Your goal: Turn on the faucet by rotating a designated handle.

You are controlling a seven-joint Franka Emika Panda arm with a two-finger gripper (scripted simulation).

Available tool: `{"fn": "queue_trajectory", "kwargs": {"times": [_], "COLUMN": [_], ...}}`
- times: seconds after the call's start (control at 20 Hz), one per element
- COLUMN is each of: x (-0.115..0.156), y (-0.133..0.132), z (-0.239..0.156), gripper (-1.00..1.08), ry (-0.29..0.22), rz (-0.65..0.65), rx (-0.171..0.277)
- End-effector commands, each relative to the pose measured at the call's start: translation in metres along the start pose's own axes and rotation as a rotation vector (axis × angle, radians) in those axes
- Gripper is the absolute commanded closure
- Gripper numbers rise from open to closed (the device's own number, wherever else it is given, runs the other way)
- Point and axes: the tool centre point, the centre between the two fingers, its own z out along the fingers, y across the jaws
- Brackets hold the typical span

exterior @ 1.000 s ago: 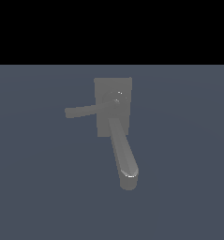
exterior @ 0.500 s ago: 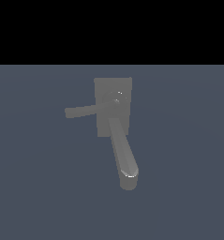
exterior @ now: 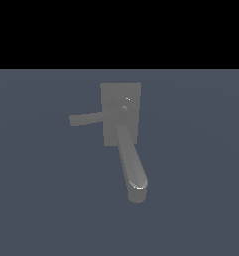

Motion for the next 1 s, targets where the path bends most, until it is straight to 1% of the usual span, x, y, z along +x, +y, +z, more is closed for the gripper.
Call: {"fn": "queue_trajectory", "kwargs": {"times": [0.0,0.25,0.5,0.75,0.95], "x": [0.017,0.047,0.068,0.078,0.077], "y": [-0.013,-0.049,-0.097,-0.156,-0.208], "z": [-0.016,-0.05,-0.084,-0.118,-0.143], "gripper": [1.08,1.08,1.08,1.08,1.08], "ry": [0.081,0.243,0.406,0.567,0.694], "rz": [-0.049,-0.157,-0.278,-0.413,-0.529], "rx": [-0.05,-0.13,-0.185,-0.214,-0.219]}}
